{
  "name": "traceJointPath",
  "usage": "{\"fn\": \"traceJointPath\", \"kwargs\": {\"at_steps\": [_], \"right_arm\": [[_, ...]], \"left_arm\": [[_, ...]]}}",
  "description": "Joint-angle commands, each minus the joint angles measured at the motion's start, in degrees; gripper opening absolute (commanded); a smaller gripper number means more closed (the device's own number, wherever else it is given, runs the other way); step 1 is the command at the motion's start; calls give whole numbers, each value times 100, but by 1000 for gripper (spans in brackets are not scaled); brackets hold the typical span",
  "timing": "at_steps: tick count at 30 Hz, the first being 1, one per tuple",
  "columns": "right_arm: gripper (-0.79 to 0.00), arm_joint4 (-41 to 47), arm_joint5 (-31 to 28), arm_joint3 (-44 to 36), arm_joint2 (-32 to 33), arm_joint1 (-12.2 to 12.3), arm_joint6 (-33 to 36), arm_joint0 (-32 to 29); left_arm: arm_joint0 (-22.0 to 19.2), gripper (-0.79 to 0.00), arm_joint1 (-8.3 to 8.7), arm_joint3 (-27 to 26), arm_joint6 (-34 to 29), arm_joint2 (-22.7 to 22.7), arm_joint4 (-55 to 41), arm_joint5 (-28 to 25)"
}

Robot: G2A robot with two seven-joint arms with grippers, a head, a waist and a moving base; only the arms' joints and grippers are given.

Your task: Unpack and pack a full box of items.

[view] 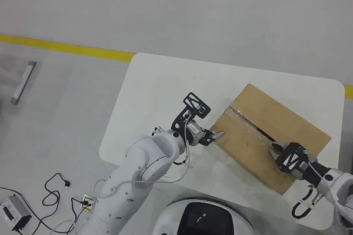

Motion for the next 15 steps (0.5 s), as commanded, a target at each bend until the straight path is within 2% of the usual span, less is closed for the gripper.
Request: {"fn": "traceJointPath", "kwargs": {"at_steps": [1,15], "right_arm": [[-785,-130,94,-69,-14,5,53,69],[-785,-1171,223,-484,28,45,71,238]], "left_arm": [[0,0,0,0,0,0,0,0],[0,0,0,0,0,0,0,0]]}}
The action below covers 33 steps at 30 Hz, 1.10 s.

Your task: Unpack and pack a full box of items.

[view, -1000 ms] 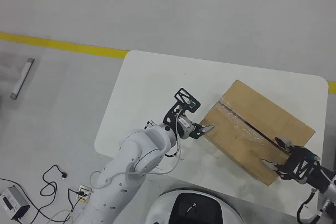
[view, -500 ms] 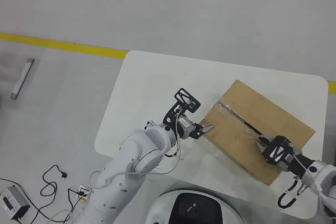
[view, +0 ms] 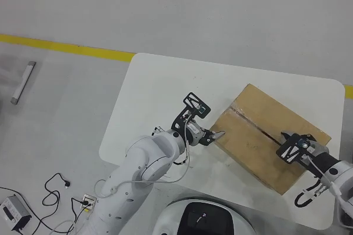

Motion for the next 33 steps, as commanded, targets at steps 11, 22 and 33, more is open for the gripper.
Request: {"fn": "traceJointPath", "kwargs": {"at_steps": [11,22,33], "right_arm": [[-745,-41,-132,60,104,-8,-59,-309],[-37,288,-239,57,308,-8,-10,-427],[0,1192,-680,122,1221,-9,30,-743]], "left_arm": [[0,0,0,0,0,0,0,0],[0,0,0,0,0,0,0,0],[0,0,0,0,0,0,0,0]]}}
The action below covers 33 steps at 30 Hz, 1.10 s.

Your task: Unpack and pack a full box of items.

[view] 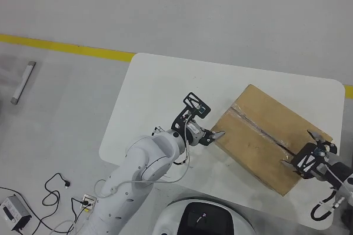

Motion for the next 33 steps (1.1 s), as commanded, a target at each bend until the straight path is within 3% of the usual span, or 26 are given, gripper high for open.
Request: {"fn": "traceJointPath", "kwargs": {"at_steps": [1,2,3,4,5,7,8,14,18,27,33], "right_arm": [[0,344,13,64,283,-14,-83,-81],[-3,536,71,106,404,-26,-152,-113],[-99,760,179,154,510,-41,-248,-139],[-215,979,326,201,591,-58,-314,-169],[-434,1188,460,209,633,-74,-374,-197],[-754,1530,750,194,653,-104,-498,-228],[-785,1711,895,186,613,-118,-568,-240],[-785,2921,1855,196,-78,-192,-887,-146],[-785,3094,2432,152,-754,-208,-898,147],[-785,2586,3108,606,-2731,-236,-770,1744],[-785,2212,3618,1349,-3954,-349,-735,2888]], "left_arm": [[0,0,0,0,0,0,0,0],[0,0,0,0,0,0,0,0],[0,0,0,0,0,0,0,0],[0,0,0,0,0,0,0,0],[0,0,0,0,0,0,0,0],[74,0,6,-56,215,-36,11,36],[90,0,12,-97,285,-60,55,41],[173,0,37,-363,485,-259,116,204],[234,0,60,-556,498,-433,144,310],[390,0,121,-903,442,-830,234,457],[476,0,138,-933,431,-897,274,516]]}}
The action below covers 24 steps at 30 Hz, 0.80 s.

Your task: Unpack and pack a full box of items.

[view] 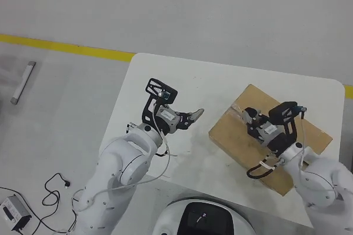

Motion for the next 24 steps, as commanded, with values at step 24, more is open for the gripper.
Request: {"fn": "traceJointPath", "kwargs": {"at_steps": [24], "right_arm": [[-785,-717,1518,382,-777,-230,-137,94]], "left_arm": [[-2,0,0,1,0,2,-1,-2]]}}
